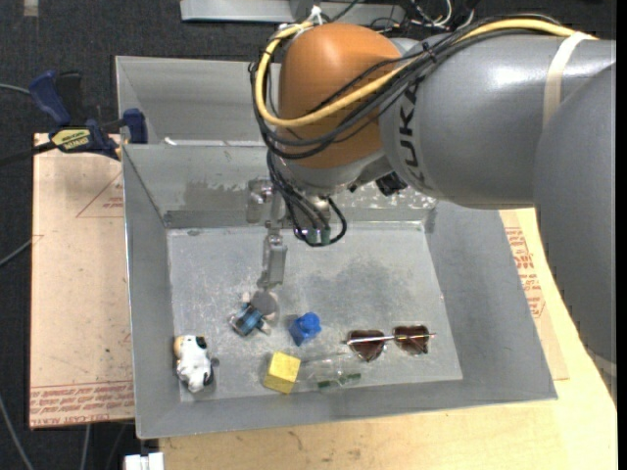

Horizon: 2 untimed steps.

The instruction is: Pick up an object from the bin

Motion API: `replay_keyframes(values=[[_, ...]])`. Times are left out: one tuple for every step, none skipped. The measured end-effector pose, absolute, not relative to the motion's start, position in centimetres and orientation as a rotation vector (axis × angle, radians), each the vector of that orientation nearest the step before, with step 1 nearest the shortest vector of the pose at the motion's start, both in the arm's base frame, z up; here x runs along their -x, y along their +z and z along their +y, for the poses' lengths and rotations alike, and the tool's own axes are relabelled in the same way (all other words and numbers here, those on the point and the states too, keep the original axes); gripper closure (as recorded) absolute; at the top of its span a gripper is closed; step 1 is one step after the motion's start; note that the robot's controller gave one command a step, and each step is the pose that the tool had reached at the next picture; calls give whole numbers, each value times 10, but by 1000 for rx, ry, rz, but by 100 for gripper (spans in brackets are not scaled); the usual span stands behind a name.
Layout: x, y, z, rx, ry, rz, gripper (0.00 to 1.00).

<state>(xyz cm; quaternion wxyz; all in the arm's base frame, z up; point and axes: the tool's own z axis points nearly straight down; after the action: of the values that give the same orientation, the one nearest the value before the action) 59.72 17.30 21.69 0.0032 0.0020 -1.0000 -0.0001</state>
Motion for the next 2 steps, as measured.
replay_keyframes(values=[[-599,222,172,-1,-2,-3143,0],[-596,175,166,-237,-2,-3136,0]])
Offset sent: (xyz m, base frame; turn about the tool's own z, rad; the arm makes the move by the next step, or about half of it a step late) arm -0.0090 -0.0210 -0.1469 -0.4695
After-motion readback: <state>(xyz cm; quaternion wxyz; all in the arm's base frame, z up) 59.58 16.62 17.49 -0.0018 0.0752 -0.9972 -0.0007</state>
